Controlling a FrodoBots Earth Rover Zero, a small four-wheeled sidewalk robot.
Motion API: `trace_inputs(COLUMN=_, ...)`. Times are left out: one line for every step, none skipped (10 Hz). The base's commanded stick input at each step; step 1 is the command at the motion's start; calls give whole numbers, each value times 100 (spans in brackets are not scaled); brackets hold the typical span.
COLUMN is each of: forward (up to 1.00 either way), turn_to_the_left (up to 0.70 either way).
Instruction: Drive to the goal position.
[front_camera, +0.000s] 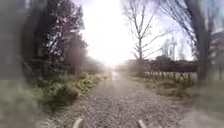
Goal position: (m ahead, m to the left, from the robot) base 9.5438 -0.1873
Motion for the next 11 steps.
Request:
trace_inputs(forward=70, turn_to_the_left=-2)
trace_inputs(forward=70, turn_to_the_left=0)
trace_inputs(forward=70, turn_to_the_left=0)
trace_inputs(forward=70, turn_to_the_left=0)
trace_inputs(forward=70, turn_to_the_left=0)
trace_inputs(forward=70, turn_to_the_left=0)
trace_inputs(forward=70, turn_to_the_left=0)
trace_inputs(forward=70, turn_to_the_left=0)
trace_inputs(forward=70, turn_to_the_left=0)
trace_inputs(forward=70, turn_to_the_left=0)
trace_inputs(forward=70, turn_to_the_left=0)
